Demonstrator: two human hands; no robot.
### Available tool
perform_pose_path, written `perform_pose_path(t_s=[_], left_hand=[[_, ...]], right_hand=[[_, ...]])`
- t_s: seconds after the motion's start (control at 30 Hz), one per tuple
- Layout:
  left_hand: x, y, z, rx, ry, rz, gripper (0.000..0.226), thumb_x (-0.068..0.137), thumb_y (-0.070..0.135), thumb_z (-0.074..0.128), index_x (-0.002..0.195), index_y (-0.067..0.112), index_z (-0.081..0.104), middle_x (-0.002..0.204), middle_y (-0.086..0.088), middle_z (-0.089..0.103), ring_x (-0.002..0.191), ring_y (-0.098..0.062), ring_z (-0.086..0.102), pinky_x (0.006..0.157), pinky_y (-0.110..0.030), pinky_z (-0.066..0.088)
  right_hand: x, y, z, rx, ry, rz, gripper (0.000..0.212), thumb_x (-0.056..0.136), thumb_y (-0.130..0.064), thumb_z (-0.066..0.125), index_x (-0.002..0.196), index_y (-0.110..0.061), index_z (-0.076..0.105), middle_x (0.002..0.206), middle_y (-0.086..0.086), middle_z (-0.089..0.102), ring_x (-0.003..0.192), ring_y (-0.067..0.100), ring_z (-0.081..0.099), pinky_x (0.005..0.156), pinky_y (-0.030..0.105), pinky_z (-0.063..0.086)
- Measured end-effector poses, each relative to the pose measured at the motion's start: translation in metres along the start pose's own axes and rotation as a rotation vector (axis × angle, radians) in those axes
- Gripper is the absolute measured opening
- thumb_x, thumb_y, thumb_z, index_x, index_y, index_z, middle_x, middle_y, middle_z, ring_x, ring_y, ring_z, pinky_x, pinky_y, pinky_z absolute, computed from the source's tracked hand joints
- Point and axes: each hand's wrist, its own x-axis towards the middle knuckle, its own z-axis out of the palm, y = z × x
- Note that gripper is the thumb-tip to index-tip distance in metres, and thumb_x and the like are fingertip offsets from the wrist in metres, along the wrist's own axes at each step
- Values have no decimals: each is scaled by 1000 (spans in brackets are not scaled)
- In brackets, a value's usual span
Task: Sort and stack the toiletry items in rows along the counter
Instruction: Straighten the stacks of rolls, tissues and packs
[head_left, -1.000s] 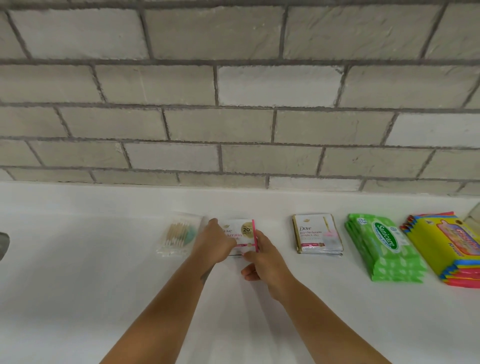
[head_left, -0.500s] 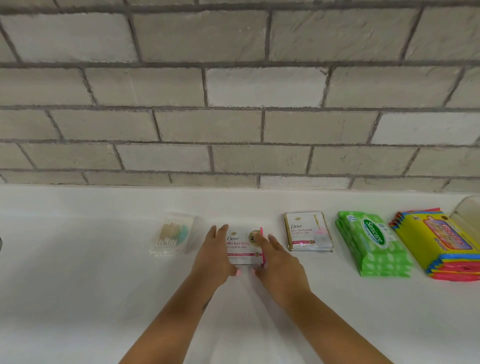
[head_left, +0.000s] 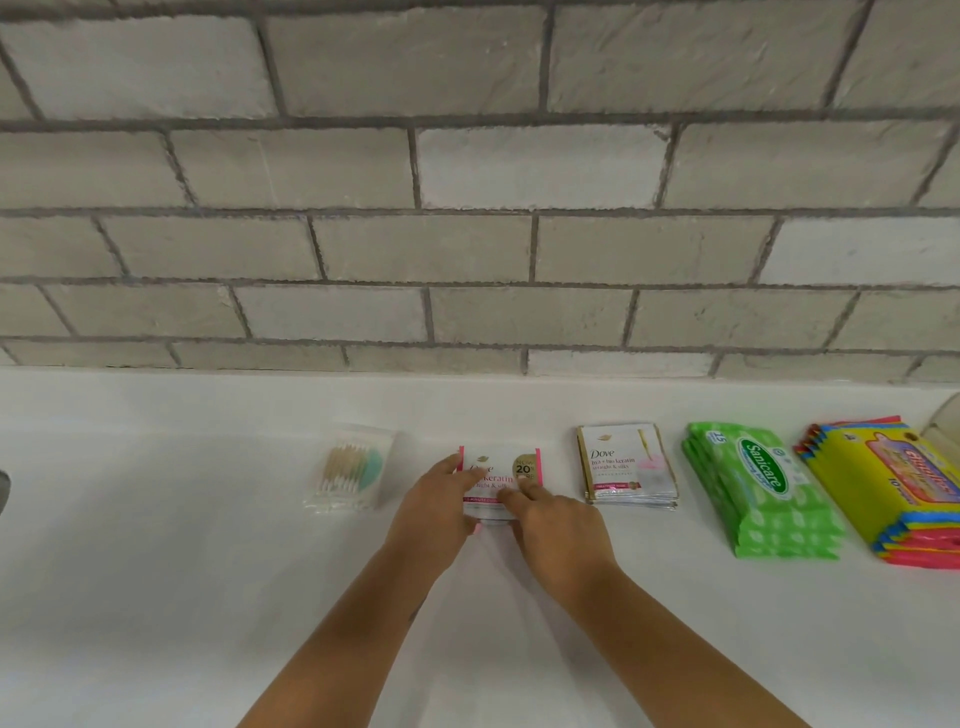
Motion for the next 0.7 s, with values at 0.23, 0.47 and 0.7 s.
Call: perform_pose_path(t_s=[0.23,0.47,0.7], left_hand=[[15,5,7,47,33,38,61,82,15,66,139,20,46,149,1,35,134,-14,40,108,-23,34],[28,6,11,122,11,20,62,85,22,65,142,23,41,152,-1,31,137,-15,36,110,-24,31],[31,7,12,112,21,7,61,87,22,63,143,23,39,154,0,27,139,-14,33,110,-24,29]], right_hand=[[12,8,0,-18,-4,29,43,95,-10,39,137,-20,36,142,6,41,104,32,61,81,38,50],[19,13,0,-14,10,48,45,94,-8,40,137,-19,36,143,7,40,101,32,62,78,37,50],[22,15,1,-7,26,47,45,94,-8,39,137,-20,36,143,7,40,102,31,62,76,36,50]])
